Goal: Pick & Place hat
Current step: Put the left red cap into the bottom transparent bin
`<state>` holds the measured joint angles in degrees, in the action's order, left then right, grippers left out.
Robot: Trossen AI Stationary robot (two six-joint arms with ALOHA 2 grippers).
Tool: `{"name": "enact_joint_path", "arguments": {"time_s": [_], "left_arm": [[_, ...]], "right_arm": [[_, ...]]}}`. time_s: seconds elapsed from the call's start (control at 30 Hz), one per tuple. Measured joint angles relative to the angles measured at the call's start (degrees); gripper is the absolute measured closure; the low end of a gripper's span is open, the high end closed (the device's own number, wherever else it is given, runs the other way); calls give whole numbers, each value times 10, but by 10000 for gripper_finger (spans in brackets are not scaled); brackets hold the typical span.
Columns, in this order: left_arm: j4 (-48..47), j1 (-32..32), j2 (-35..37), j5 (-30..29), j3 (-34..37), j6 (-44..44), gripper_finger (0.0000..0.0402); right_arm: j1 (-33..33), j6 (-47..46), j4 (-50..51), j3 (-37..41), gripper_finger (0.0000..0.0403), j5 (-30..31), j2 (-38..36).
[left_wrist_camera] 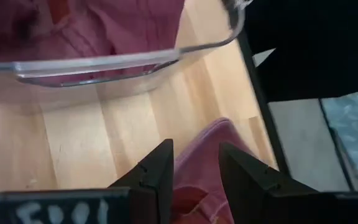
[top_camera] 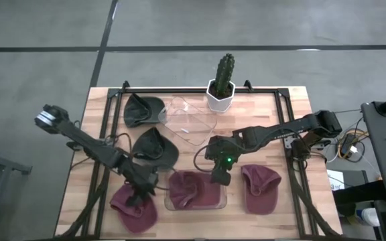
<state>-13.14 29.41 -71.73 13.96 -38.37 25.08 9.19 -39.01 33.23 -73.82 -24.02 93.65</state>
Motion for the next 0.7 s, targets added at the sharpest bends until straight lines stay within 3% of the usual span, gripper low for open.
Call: {"name": "enact_joint_path", "arguments": {"time_s": [0.43,0.7], "left_arm": [[-2,0,-78,10,0,-10,282],[-13,0,-78,80,1,-1,282]], "right_arm": [[0,-6,0,0,179,1,1],[0,-5,-1,0,179,4,1]]}}
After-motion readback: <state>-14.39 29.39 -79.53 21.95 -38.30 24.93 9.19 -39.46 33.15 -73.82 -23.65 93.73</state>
